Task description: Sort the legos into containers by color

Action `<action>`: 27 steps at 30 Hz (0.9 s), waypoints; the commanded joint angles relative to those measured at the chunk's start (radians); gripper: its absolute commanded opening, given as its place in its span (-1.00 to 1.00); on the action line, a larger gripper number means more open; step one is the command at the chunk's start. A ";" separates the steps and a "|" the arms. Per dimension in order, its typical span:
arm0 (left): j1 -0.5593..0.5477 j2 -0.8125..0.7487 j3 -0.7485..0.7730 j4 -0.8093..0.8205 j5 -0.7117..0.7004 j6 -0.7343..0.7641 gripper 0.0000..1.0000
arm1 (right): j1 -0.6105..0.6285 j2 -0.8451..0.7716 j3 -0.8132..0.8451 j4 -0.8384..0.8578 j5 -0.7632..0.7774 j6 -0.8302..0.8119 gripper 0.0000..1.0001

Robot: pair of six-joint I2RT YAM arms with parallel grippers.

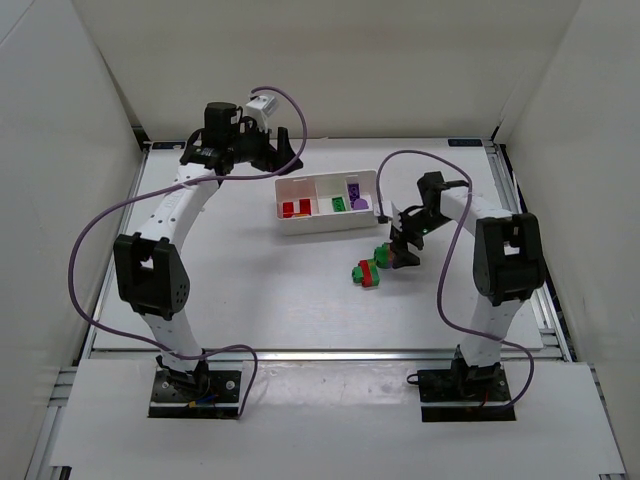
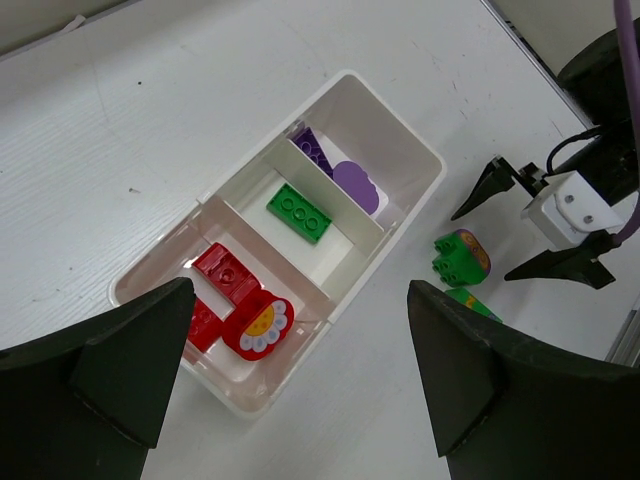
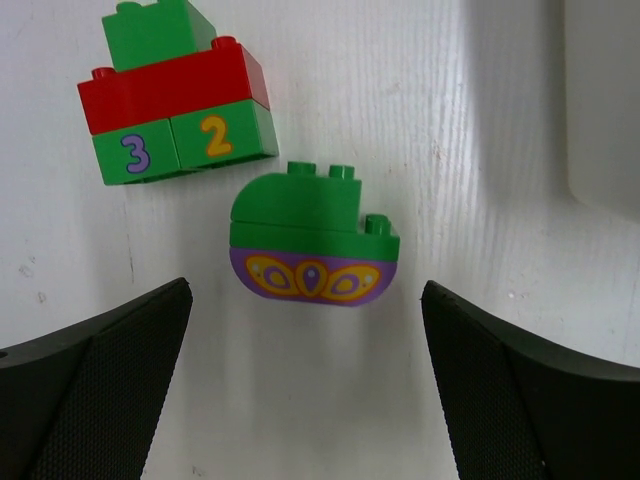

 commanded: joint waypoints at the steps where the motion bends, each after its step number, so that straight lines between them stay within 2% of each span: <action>1: 0.006 -0.068 0.001 0.010 0.003 0.016 0.96 | 0.026 0.017 0.031 -0.004 -0.009 0.019 0.98; 17: 0.006 -0.039 0.019 0.012 0.008 0.015 0.97 | 0.064 0.067 0.047 0.014 0.026 0.079 0.96; 25: 0.006 -0.031 0.009 0.018 0.009 0.000 0.97 | 0.067 0.077 0.040 0.057 0.030 0.120 0.72; 27: 0.006 -0.031 0.007 0.018 0.009 0.000 0.96 | 0.069 0.078 0.037 0.063 0.032 0.128 0.52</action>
